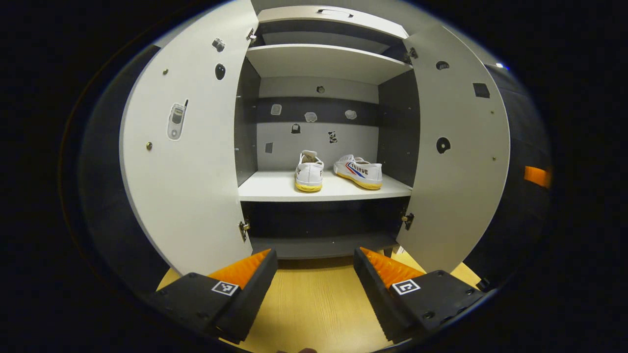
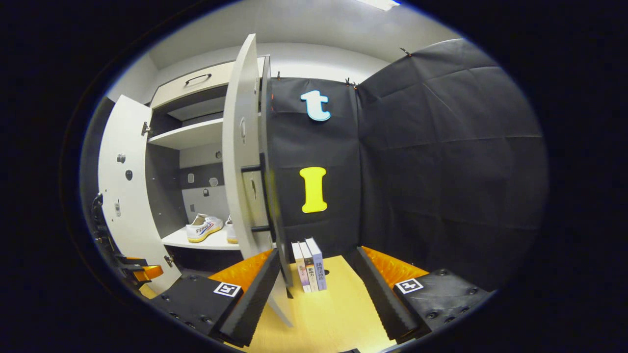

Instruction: Grab one shoe with the right hand and put it into the shoe cabinet, grab the other shoe with the left hand and put it into the shoe cabinet; then close the right door with the right hand and the left door with the left hand.

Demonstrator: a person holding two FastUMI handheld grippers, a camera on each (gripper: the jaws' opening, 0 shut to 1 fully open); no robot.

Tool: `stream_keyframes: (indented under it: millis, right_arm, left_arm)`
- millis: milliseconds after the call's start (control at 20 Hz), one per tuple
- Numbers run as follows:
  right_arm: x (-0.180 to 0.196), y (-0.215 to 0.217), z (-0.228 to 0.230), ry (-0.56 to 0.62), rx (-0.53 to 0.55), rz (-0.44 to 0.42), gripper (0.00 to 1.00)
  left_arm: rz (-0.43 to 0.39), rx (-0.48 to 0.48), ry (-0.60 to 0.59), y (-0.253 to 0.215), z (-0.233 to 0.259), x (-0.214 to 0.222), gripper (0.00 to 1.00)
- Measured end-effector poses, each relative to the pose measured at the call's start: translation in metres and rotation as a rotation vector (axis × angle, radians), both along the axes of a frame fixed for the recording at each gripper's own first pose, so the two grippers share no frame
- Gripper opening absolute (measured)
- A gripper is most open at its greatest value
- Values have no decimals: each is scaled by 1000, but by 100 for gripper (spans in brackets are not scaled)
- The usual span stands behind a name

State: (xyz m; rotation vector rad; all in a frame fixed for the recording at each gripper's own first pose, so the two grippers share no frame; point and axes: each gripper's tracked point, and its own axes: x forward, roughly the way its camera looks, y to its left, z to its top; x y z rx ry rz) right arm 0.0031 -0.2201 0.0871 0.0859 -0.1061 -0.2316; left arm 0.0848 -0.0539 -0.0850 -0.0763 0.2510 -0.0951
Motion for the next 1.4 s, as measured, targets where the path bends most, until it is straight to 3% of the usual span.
stream_keyframes:
  millis: [200,350,800,1000,1050,1150,1400]
  right_arm:
    - [26,-20,23,1,-76,-12,98]
    - [51,-23,41,-18,-64,8,98]
    - [115,-15,51,28,-47,155,98]
    - [123,-11,53,18,-35,188,96]
    - [123,-9,52,20,-24,194,100]
    - [123,-4,47,45,2,212,96]
    - [120,9,42,44,61,198,97]
  left_arm:
    - [-49,21,-20,-10,-1,-13,97]
    - [-55,32,-50,-11,5,-20,97]
    - [31,1,-42,9,-5,-36,97]
    - [96,-8,-24,28,-11,-41,97]
    - [106,-12,-24,32,-11,-42,97]
    - [130,-5,-28,40,-10,-43,97]
    - [146,0,-31,46,-11,-46,97]
